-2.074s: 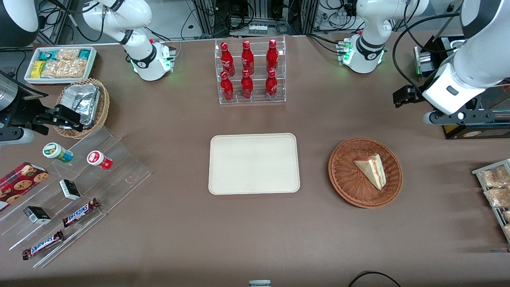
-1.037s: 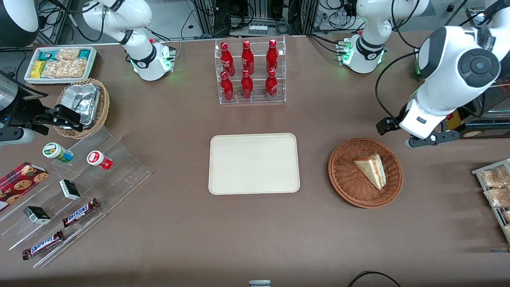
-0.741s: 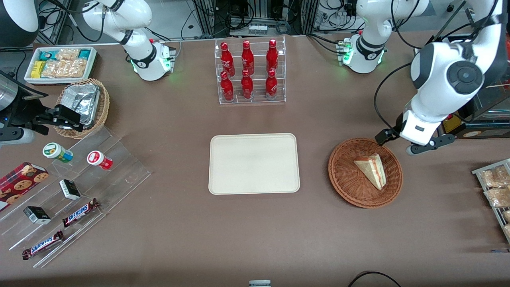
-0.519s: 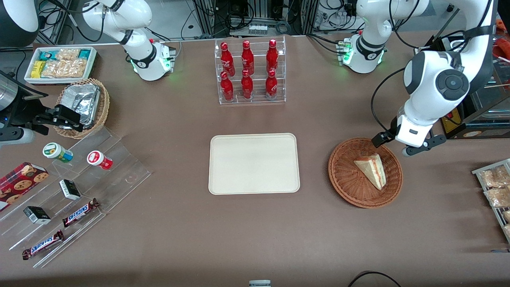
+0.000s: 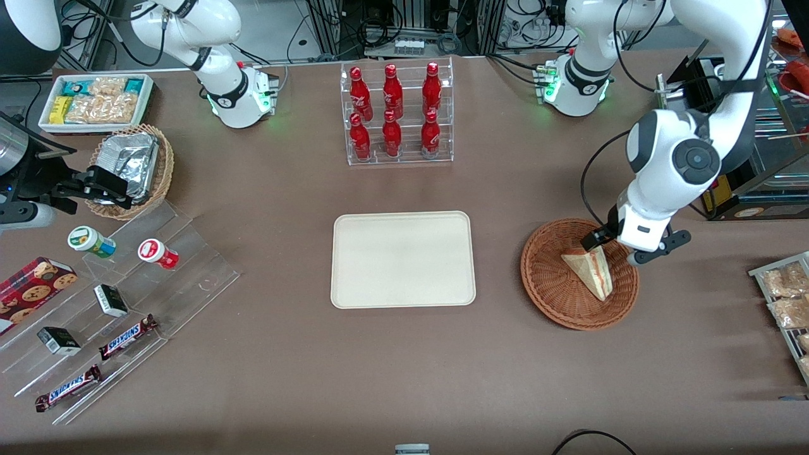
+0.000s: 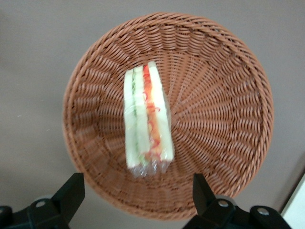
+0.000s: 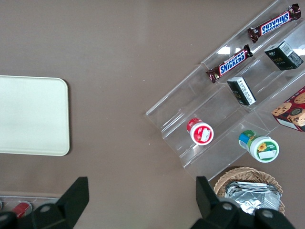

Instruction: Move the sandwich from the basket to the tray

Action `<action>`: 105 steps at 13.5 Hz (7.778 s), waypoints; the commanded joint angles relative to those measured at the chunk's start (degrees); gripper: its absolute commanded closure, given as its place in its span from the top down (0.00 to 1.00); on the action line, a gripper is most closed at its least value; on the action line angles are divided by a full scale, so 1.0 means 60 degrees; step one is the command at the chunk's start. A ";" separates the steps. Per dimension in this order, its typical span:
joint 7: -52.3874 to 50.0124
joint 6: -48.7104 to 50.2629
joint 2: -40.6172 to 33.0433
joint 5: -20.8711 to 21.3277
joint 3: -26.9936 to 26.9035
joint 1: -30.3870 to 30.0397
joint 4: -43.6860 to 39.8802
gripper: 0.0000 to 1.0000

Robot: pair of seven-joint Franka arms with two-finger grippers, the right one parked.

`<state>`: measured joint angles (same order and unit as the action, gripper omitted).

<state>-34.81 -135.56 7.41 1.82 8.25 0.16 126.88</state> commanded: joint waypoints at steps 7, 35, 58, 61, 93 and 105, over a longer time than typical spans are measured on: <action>-0.0481 -0.1780 0.0904 0.0062 -0.0013 0.0002 0.0342 0.80; 0.1144 0.3786 0.0184 0.0267 0.2447 0.0586 -0.2717 0.00; -0.1654 0.1971 0.4858 0.2406 0.4352 0.1920 -0.5765 0.00; -0.1625 0.1210 0.5136 0.2479 0.4279 0.2053 -0.5678 0.00; -0.4086 0.4908 0.4801 0.3797 0.4293 0.2141 -0.7842 1.00; -0.0711 0.7782 0.1902 0.0841 0.3827 0.0135 -0.8314 1.00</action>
<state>-46.96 -91.72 22.42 10.00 33.15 2.72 76.23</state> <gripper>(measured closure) 0.000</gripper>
